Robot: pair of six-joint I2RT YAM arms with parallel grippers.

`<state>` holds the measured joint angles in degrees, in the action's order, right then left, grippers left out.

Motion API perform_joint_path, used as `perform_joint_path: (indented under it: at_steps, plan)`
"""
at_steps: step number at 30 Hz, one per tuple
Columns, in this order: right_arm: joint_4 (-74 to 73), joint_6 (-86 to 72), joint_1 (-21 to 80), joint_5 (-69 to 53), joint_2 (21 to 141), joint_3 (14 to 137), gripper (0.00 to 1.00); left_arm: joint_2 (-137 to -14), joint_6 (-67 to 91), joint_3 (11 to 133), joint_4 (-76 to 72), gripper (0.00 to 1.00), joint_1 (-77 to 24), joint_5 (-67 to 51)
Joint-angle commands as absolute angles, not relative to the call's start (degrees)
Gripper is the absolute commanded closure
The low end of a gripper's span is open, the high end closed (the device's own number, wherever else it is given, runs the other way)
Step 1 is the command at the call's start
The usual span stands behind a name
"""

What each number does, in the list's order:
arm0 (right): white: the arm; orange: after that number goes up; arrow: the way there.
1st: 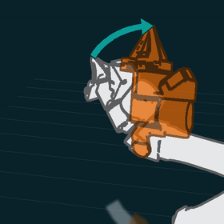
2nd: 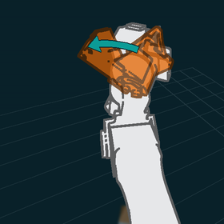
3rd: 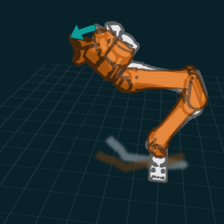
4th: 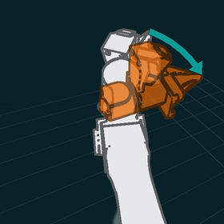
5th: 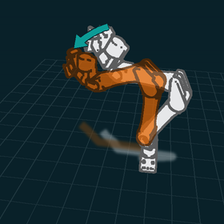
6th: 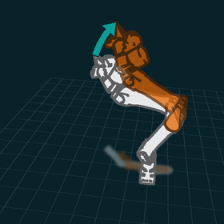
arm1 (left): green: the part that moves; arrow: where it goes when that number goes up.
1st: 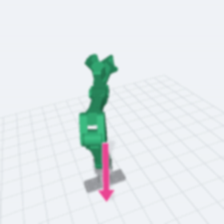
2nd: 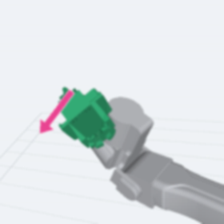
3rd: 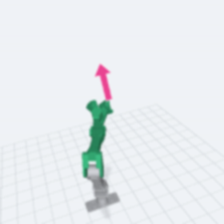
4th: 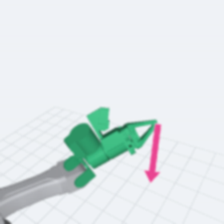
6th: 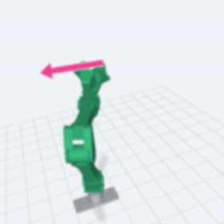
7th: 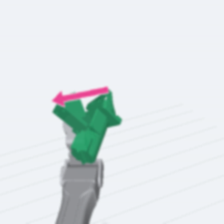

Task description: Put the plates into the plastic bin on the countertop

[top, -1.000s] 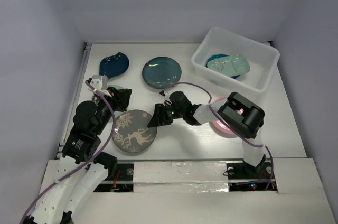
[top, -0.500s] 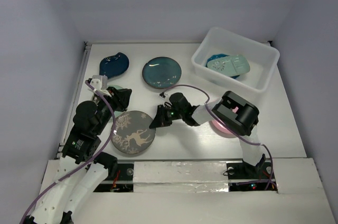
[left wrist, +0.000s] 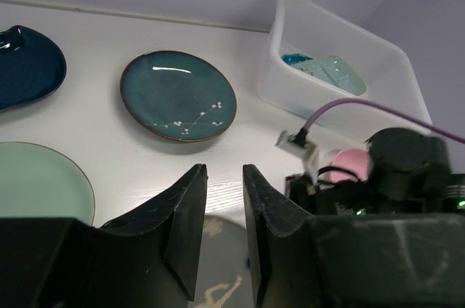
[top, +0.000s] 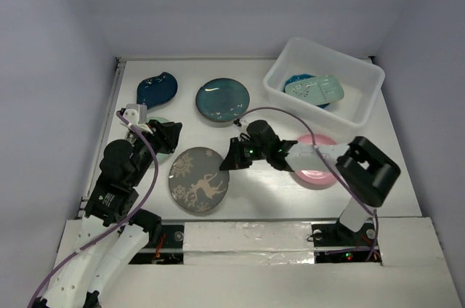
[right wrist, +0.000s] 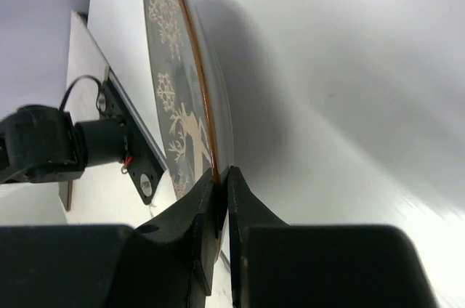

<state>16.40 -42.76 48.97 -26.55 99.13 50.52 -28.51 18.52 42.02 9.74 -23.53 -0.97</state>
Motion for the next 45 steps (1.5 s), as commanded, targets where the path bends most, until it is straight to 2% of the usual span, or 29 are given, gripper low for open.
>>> perform_joint_path:
  at_steps: [1,6,13,18,22,29,45]
  plan:
    - [16.6,-41.4,44.3,-22.7,89.8,50.9,1.0,-27.2,18.6,43.3,8.3,0.76,-23.2,-0.6]
    - [16.5,-42.2,35.2,-20.8,81.8,52.6,1.0,-27.1,18.6,43.2,8.2,0.75,-23.2,-0.5]
    - [14.9,-45.5,15.8,-15.8,72.7,58.8,1.0,-27.2,18.6,43.2,8.2,0.75,-23.2,-1.1]
    - [12.5,-48.4,1.2,-13.2,73.9,62.7,1.0,-26.5,18.6,43.2,8.2,0.75,-23.2,-1.3]
    - [9.4,-48.4,-4.9,-11.0,77.9,66.9,1.0,-26.8,18.6,43.2,8.0,0.75,-23.2,-1.8]
    - [9.2,-49.1,-11.4,-11.4,83.0,68.0,1.0,-26.8,18.6,43.0,7.9,0.75,-23.2,-2.0]
    - [9.5,-48.2,-12.6,-12.8,92.0,64.6,1.0,-27.8,18.5,43.2,7.7,0.76,-23.2,-2.3]
